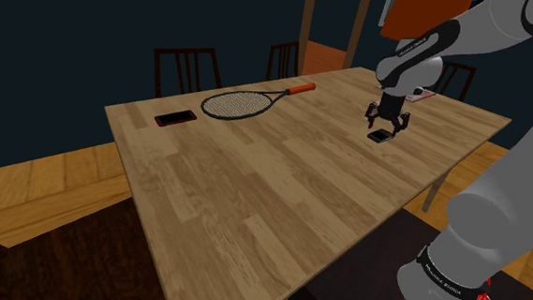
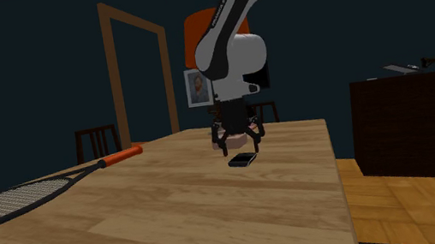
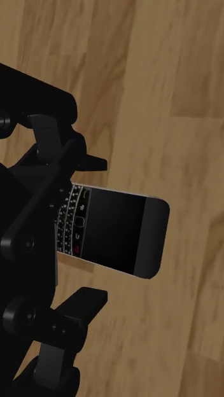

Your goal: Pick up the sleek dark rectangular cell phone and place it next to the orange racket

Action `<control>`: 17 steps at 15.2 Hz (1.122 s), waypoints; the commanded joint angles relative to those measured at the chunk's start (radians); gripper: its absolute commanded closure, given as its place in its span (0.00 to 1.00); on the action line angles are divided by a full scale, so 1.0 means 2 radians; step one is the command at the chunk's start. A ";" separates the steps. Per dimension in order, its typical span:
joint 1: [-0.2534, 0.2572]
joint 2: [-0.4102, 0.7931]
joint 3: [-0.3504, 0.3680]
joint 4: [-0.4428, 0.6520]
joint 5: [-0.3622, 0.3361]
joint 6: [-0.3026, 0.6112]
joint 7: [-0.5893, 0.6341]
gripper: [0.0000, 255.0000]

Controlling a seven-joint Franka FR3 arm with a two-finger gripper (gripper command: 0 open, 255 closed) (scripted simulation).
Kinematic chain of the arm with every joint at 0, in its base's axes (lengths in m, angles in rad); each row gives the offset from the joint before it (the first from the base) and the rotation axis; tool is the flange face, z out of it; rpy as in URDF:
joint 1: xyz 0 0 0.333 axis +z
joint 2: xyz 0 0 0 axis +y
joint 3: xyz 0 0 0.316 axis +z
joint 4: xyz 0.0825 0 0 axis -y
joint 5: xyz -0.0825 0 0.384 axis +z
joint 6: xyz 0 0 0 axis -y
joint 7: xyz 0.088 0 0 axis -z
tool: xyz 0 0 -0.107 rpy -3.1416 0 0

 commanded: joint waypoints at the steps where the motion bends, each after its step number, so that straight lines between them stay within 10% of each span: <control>1: 0.000 0.008 0.000 -0.006 0.002 0.014 -0.001 0.00; 10: -0.001 0.014 -0.001 -0.010 0.005 0.024 -0.003 0.00; 11: -0.001 0.014 -0.001 -0.010 0.005 0.024 -0.003 1.00; 17: -0.001 0.014 -0.001 -0.010 0.005 0.025 -0.003 1.00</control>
